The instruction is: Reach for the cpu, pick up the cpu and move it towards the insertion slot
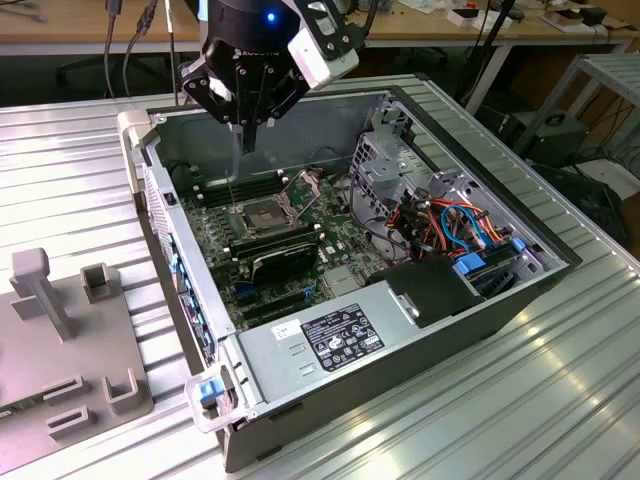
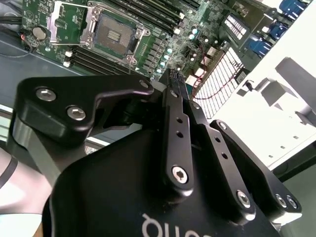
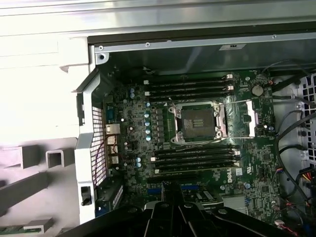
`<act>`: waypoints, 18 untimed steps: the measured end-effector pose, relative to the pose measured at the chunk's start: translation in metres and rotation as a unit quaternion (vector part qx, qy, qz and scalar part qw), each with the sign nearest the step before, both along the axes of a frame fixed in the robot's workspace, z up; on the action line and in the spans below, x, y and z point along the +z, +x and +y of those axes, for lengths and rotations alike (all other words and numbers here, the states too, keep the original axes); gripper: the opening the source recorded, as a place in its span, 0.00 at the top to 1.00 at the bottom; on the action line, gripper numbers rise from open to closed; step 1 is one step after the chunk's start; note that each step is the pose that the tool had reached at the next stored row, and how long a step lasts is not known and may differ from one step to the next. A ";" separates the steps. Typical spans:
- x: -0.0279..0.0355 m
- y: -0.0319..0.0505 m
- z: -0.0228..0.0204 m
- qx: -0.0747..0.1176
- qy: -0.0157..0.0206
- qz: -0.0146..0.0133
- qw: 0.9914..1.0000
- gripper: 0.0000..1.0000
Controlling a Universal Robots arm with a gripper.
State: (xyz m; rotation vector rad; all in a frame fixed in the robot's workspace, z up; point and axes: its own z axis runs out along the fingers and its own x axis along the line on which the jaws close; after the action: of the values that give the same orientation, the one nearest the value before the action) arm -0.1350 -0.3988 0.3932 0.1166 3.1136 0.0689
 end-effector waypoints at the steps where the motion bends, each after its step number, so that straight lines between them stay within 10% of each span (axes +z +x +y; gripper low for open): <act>1: 0.0000 -0.0014 0.0000 0.000 0.000 0.000 1.000 0.89; 18: -0.0005 -0.0106 0.0000 0.000 0.000 0.000 1.000 0.89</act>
State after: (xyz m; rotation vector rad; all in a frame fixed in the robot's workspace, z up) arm -0.1456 -0.3989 0.3927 0.1167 3.1137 0.0688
